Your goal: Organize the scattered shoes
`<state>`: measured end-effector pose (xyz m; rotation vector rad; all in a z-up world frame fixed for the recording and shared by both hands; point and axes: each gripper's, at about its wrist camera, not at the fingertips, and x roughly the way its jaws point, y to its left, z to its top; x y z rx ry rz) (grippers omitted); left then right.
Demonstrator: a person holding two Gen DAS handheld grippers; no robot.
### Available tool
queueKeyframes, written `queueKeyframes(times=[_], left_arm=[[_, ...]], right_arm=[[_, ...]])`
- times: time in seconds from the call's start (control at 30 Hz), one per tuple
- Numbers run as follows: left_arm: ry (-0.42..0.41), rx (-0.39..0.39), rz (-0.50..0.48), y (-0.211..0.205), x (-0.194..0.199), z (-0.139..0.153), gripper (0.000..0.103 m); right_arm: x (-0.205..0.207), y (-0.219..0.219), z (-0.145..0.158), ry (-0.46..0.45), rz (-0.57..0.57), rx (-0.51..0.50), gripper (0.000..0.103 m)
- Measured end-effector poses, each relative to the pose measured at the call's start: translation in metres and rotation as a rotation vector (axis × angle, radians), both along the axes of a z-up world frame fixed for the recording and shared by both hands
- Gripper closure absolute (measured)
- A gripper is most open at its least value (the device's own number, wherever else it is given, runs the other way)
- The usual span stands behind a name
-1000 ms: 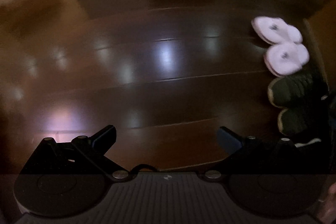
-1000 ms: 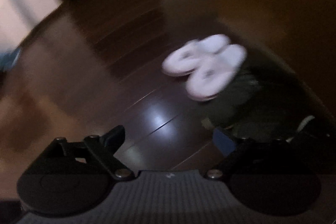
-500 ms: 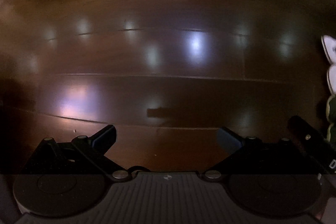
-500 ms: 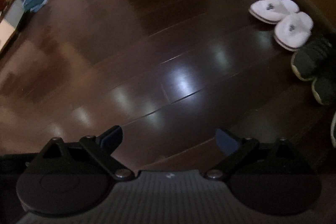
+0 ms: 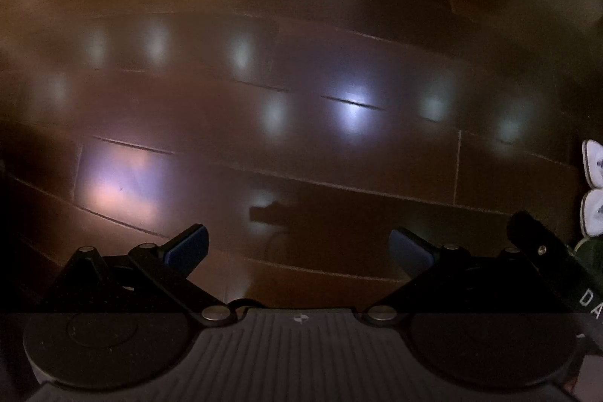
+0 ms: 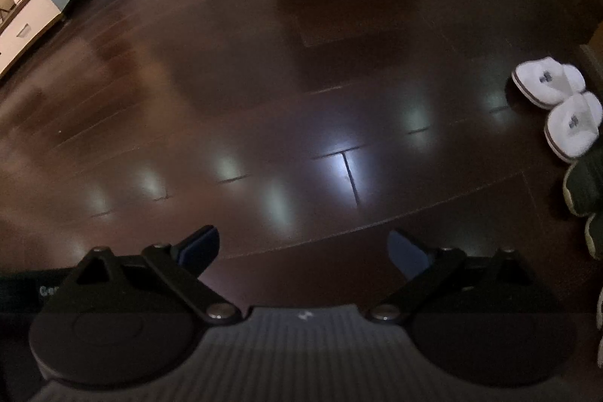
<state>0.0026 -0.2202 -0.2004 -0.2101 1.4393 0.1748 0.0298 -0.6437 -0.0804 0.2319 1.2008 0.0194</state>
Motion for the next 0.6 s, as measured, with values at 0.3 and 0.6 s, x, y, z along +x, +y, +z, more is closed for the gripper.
queueKeyframes(times=[0.3, 0.6], left_arm=[[-0.016, 0.009, 0.039, 0.012, 0.012, -0.007, 0.000], [-0.026, 0.006, 0.042, 0.011, 0.005, -0.010, 0.000]], right_arm=[[0.018, 0.016, -0.003, -0.017, 0.040, 0.013, 0.005], [0.023, 0.021, -0.007, -0.003, 0.043, 0.008, 0.005]])
